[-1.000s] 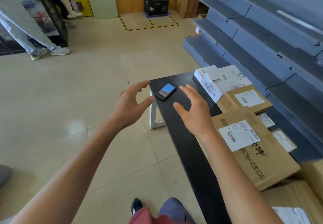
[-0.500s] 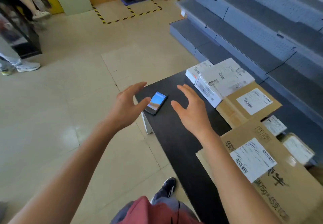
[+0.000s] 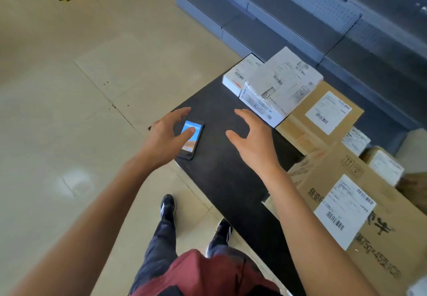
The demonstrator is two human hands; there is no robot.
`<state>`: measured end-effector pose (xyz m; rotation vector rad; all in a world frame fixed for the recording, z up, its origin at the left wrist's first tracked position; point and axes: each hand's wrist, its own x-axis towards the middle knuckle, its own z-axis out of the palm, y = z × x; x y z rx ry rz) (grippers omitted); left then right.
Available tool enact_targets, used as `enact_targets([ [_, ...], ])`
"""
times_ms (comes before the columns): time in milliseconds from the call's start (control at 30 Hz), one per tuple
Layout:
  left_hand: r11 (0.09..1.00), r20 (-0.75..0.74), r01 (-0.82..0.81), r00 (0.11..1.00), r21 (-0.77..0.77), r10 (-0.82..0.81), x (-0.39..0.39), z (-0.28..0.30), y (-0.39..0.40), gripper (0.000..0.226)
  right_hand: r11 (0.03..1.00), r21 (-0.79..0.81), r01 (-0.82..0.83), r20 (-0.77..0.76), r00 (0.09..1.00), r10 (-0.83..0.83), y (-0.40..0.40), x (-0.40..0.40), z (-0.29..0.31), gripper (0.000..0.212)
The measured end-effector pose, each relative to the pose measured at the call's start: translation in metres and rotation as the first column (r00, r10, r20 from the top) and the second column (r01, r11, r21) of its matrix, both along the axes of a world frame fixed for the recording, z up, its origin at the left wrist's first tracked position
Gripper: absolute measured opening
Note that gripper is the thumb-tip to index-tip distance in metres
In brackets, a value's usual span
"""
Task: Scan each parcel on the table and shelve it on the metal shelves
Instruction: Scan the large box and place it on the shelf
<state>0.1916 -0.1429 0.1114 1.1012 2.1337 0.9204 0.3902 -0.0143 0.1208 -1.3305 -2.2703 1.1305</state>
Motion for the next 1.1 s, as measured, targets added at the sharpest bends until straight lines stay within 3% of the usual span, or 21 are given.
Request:
enact_targets([
  [333,0.978,0.107,0.164,0.983,-0.128,-0.151,-0.088,-0.058,0.016,0.049,0.976,-0.110,0.189,0.197,0.966,-0.165,-0.033,-0.076,-0.068,0.058],
  [533,0.958,0.173,0.213,0.968,-0.192,-0.181,-0.107,-0.089,0.016,0.048,0.950,-0.180,0.255,0.348,0.920,-0.182,-0.058,-0.106,-0.119,0.076],
  [700,0.954,0.194,0.219,0.964,-0.203,-0.180,-0.117,-0.108,0.016,0.047,0.956,-0.118,0.268,0.455,0.871,-0.188,-0.071,-0.134,-0.148,0.079],
  [800,0.957,0.214,0.208,0.963,-0.204,-0.163,-0.123,-0.115,0.016,0.048,0.948,-0.111,0.299,0.532,0.824,-0.197,-0.076,-0.146,-0.160,0.093],
  [1100,0.941,0.228,0.240,0.956,-0.239,-0.186,-0.133,-0.135,0.019,0.048,0.929,-0.065,0.364,0.545,0.793,-0.273,-0.079,-0.168,-0.180,0.104],
])
